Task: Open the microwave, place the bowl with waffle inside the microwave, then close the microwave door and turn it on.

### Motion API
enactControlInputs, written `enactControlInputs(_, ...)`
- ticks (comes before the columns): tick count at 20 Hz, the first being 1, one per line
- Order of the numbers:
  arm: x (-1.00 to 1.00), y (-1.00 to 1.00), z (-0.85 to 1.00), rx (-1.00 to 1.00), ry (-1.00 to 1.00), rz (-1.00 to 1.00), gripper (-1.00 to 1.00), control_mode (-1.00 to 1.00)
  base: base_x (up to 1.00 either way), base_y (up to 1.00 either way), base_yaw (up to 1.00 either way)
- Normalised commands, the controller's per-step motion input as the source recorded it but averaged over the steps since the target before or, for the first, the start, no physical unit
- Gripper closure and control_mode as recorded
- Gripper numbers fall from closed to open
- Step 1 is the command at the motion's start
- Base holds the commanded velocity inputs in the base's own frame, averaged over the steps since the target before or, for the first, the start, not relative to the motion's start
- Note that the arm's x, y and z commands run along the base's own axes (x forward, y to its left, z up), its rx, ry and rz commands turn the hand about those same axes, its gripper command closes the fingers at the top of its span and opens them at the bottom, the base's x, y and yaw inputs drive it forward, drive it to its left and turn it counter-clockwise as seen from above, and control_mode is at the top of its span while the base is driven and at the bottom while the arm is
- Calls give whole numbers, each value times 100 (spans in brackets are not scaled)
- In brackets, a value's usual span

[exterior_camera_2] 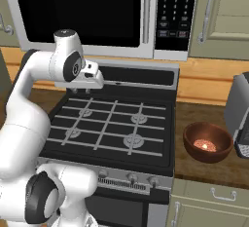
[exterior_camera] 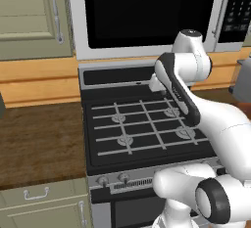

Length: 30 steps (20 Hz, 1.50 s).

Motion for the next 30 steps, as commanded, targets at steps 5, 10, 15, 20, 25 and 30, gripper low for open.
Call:
enactControlInputs(5,-41,-8,7,0,-22,0,-100,-100,0,0,0)
enactControlInputs(10,-68,-65,52,0,-88,0,-100,-100,0,0,0)
enactControlInputs(15,-22,-90,24,3,-30,-1,-100,-100,0,0,0)
enactControlInputs(20,1,-72,24,11,-2,-1,-100,-100,0,0,0)
enactControlInputs(25,0,-64,81,12,-3,-6,-100,-100,0,0,0)
enactControlInputs(30,9,-43,77,10,0,-4,-100,-100,0,0,0)
